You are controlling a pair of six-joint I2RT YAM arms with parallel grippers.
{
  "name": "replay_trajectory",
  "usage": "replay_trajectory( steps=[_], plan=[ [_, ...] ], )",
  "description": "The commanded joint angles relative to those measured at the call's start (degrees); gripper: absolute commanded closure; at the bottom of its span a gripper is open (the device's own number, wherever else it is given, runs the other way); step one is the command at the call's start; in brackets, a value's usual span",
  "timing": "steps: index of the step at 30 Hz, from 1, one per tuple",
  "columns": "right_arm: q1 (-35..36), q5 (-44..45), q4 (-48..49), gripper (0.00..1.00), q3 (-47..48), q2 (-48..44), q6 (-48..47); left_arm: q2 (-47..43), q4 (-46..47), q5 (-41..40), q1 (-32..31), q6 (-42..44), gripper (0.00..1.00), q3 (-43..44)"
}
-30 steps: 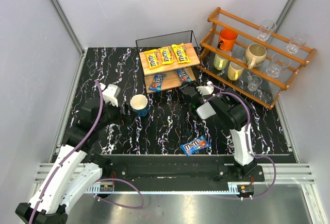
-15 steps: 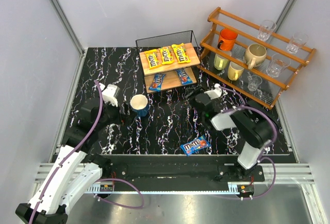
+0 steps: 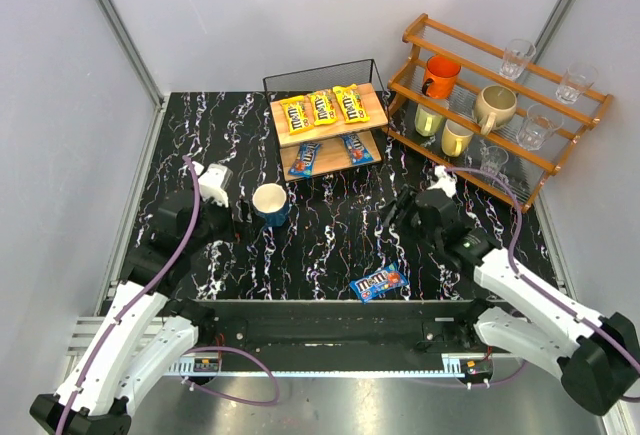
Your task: Place and organize the candy bags onto the shelf
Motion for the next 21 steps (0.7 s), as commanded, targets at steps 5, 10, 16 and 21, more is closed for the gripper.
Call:
replay_trajectory(
  steps=[5, 10, 16, 21],
  plan=[
    [0.24, -6.54, -23.41, 0.34, -4.98, -6.24, 8.35, -1.29, 1.44, -11.16, -0.1, -1.73, 0.01, 1.2],
    [0.24, -7.07, -22.45, 0.34, -5.96, -9.32, 7.83, -2.87, 4.76, -25.06, -0.1, -2.09, 0.01, 1.2],
    [0.24, -7.6, -21.83, 0.34, -5.43, -9.15, 4.23, -12.61, 28.38, -33.85, -0.1, 2.92, 0.01, -13.89],
    [0.24, -8.65, -22.09, 0.34, -4.64, -8.71, 2.02, -12.81, 51.33, -33.16, -0.1, 12.39, 0.01, -28.49]
  ],
)
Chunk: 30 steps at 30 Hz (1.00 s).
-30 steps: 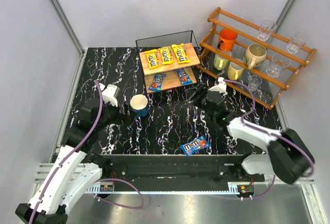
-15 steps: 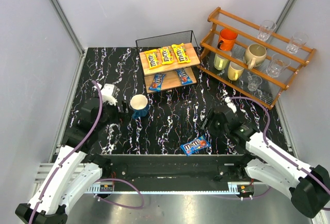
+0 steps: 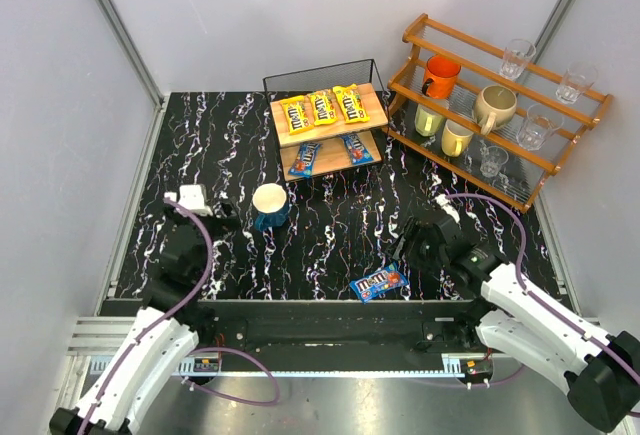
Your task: Place and organize the candy bags onto the shelf
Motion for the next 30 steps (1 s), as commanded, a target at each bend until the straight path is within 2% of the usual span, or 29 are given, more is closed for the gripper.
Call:
replay_trajectory(
  steps=[1, 5, 11, 14, 17, 20, 22, 23, 28, 30],
  plan=[
    [0.16, -1.75, 0.13, 0.34, 1.83, -0.01, -3.55, 2.77, 24.83, -4.79, -0.1, 9.43, 0.01, -9.2],
    [0.24, -3.24, -0.04, 0.34, 2.45, -0.88, -4.61, 9.19, 40.8, -11.03, -0.01, 12.51, 0.01, -17.01],
    [0.24, -4.65, -1.01, 0.34, 1.66, -3.26, -4.79, 20.35, 61.64, -11.56, 0.43, 13.05, 0.01, -24.59],
    [0.16, -4.39, -1.62, 0.34, 1.22, -3.96, -5.05, 27.64, 69.31, -11.39, 0.69, 14.71, 0.01, -25.21],
    [0.24, -4.47, -1.89, 0.34, 1.39, -3.96, -5.23, 33.71, 74.24, -8.06, 1.74, 16.55, 0.01, -23.99],
    [0.24, -4.65, -1.8, 0.34, 1.48, -3.79, -5.31, 39.6, 78.72, -1.39, 3.58, 17.88, 0.01, -22.58],
    [0.24, -4.65, -1.89, 0.34, 1.92, -3.7, -5.66, 43.11, 83.63, 0.73, 4.99, 17.27, 0.01, -22.66],
    [0.24, -4.56, -2.15, 0.33, 2.09, -3.7, -5.84, 44.35, 85.4, 4.39, 7.61, 15.09, 0.01, -23.18],
    [0.24, -3.77, -2.33, 0.33, 2.97, -2.39, -6.37, 57.79, 100.23, 4.52, 10.1, 13.49, 0.01, -23.72],
    [0.16, -3.68, -2.33, 0.33, 3.24, -1.51, -7.07, 60.52, 100.18, 5.48, 10.1, 14.62, 0.01, -22.06]
  ],
)
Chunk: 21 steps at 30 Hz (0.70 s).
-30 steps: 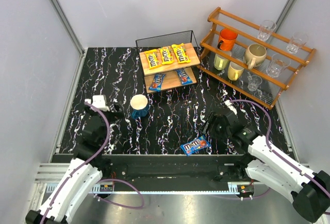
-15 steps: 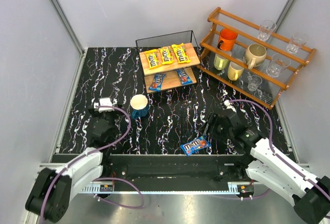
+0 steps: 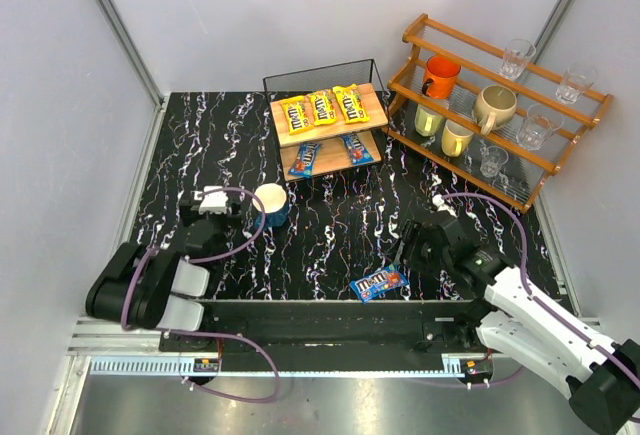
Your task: Place and organize the candy bags onto the shelf
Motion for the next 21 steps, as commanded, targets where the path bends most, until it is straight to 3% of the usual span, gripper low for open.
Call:
replay_trajectory(
  steps=[1, 8, 11, 21],
  plan=[
    [0.24, 0.42, -0.43, 0.33, 3.28, 2.36, -2.15, 4.95, 21.99, 4.63, 0.5, -0.95, 0.01, -2.86],
    [0.07, -0.1, -0.34, 0.31, 3.19, 5.62, -5.49, 3.28, 15.64, 0.87, 0.68, -2.45, 0.01, 0.31],
    [-0.72, -0.45, -0.16, 0.31, 3.9, 9.66, -4.62, 3.1, 13.1, -3.78, 0.68, -4.2, 0.01, 1.71],
    [-2.74, -1.69, 6.25, 0.3, -1.54, 15.91, 2.41, 2.4, 6.43, -3.89, 1.2, -5.17, 0.01, 4.35]
  ],
)
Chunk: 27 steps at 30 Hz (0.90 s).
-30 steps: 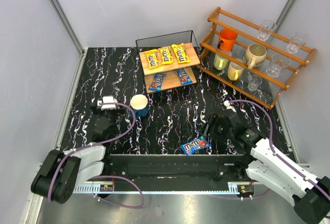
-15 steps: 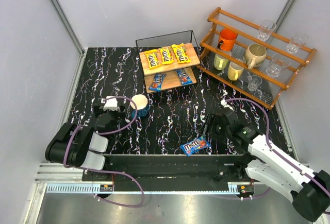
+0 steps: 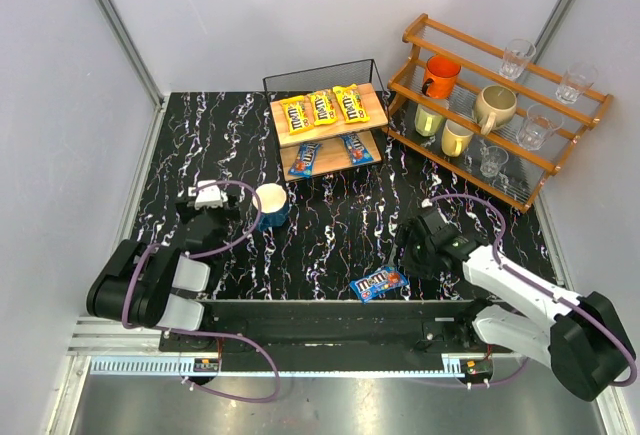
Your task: Place and organize the candy bags onto the shelf
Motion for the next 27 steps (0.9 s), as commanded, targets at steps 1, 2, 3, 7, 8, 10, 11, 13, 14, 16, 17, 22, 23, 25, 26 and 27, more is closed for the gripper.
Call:
replay_trajectory(
  steps=[1, 2, 3, 7, 8, 10, 11, 13, 14, 16, 17, 22, 23, 25, 26, 27],
  plan=[
    [-0.62, 0.04, 4.74, 0.29, -2.34, 0.15, 3.27, -1.38, 4.71, -1.09, 1.09, -2.48, 0.01, 3.08],
    [-0.71, 1.0, 5.01, 0.29, -2.69, 0.15, 3.44, -1.47, 3.65, -1.27, 1.19, -2.84, 0.01, 3.61],
    [-0.71, 1.62, 5.1, 0.3, -3.04, 0.06, 3.44, -1.56, 1.29, -1.18, 1.45, -3.19, 0.01, 4.14],
    [-0.97, 3.73, 5.71, 0.3, -3.66, 0.23, 3.53, -1.74, -1.98, -0.04, 2.85, -4.42, 0.01, 6.08],
    [-0.89, 3.65, 6.15, 0.3, -3.92, 0.32, 3.44, -1.74, -1.89, -0.04, 2.86, -4.42, 0.01, 6.08],
    [-0.89, 3.21, 7.55, 0.3, -4.8, 0.76, 3.44, -1.74, -1.89, 0.05, 2.86, -4.42, 0.01, 6.08],
    [-0.89, 2.69, 8.17, 0.3, -5.15, 0.85, 3.62, -1.74, -1.89, -0.04, 2.86, -4.42, 0.01, 6.16],
    [-0.98, 2.24, 9.66, 0.3, -6.12, 1.38, 3.53, -1.74, -1.89, -0.04, 2.86, -4.42, 0.01, 6.08],
    [-0.89, 2.33, 10.11, 0.31, -6.38, 1.46, 3.44, -1.74, -1.98, -0.04, 2.86, -4.42, 0.01, 6.16],
    [-0.89, 0.76, 12.12, 0.31, -7.78, 0.94, 3.53, -1.74, -1.98, -0.04, 2.86, -4.42, 0.01, 6.08],
    [-0.89, 0.22, 12.91, 0.32, -8.22, 0.59, 3.53, -1.74, -2.07, -0.04, 2.86, -4.51, 0.01, 6.16],
    [-0.89, -1.8, 17.4, 0.36, -11.92, -4.5, 4.76, -1.74, -1.98, -0.04, 2.86, -4.42, 0.01, 6.08],
    [-0.98, -1.8, 17.23, 0.36, -12.27, -5.12, 5.02, -1.82, -1.98, -0.04, 2.86, -4.42, 0.01, 6.08],
    [-0.8, -2.41, 16.7, 0.37, -12.62, -7.05, 5.38, -1.65, -1.98, 0.05, 2.86, -4.42, 0.01, 6.17],
    [-0.89, -2.68, 16.62, 0.38, -13.06, -8.19, 5.99, -1.73, -1.98, -0.04, 2.86, -4.42, 0.01, 6.17],
    [-0.89, -3.03, 16.53, 0.38, -13.41, -8.64, 6.43, -1.74, -1.98, -0.04, 2.86, -4.42, 0.01, 6.08]
  ],
)
